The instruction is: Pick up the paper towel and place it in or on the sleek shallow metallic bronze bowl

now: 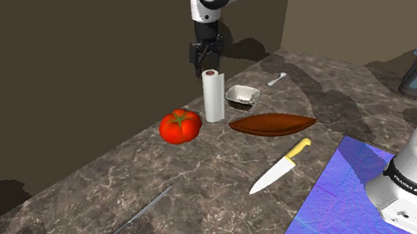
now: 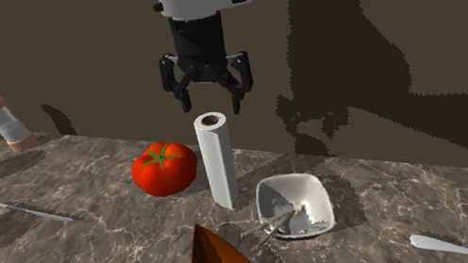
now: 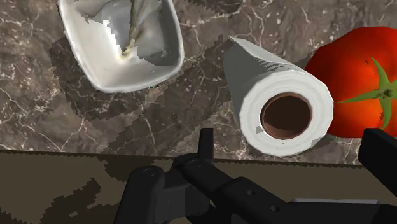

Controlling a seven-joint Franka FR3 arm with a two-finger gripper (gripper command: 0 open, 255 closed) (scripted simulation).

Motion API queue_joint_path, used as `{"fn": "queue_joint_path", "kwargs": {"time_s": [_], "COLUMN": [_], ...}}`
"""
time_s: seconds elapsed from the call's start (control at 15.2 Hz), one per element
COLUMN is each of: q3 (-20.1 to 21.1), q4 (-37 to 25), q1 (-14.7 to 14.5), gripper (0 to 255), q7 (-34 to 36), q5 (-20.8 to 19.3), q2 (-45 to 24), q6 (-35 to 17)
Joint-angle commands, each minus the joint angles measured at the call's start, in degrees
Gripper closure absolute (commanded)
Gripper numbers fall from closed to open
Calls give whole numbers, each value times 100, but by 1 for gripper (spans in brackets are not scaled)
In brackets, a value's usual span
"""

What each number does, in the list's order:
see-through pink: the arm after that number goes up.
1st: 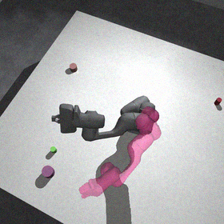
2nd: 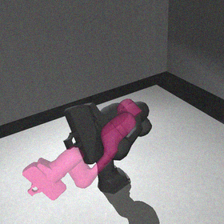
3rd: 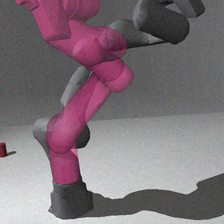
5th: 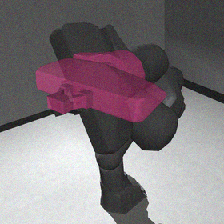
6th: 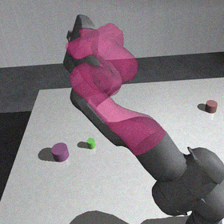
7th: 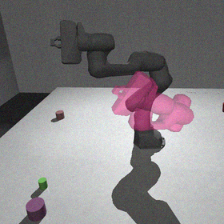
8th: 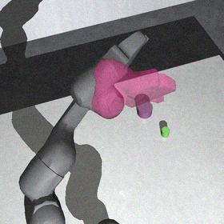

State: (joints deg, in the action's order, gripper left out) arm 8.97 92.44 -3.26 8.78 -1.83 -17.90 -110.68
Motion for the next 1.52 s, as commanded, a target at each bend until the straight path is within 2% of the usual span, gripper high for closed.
{"fn": "queue_joint_path", "kwargs": {"time_s": [0.0, 0.4, 0.92, 0.99, 1.45], "q3": [-3, -13, -13, -13, -13], "q4": [-173, 151, 150, 150, 151], "q1": [-35, -41, -41, -41, -41], "gripper": [0, 0, 0, 255, 255], "q7": [41, 58, 58, 58, 58], "q5": [-48, -73, -73, -73, -73], "q2": [-207, -337, -338, -338, -337], "q6": [-27, -479, -478, -478, -479]}}
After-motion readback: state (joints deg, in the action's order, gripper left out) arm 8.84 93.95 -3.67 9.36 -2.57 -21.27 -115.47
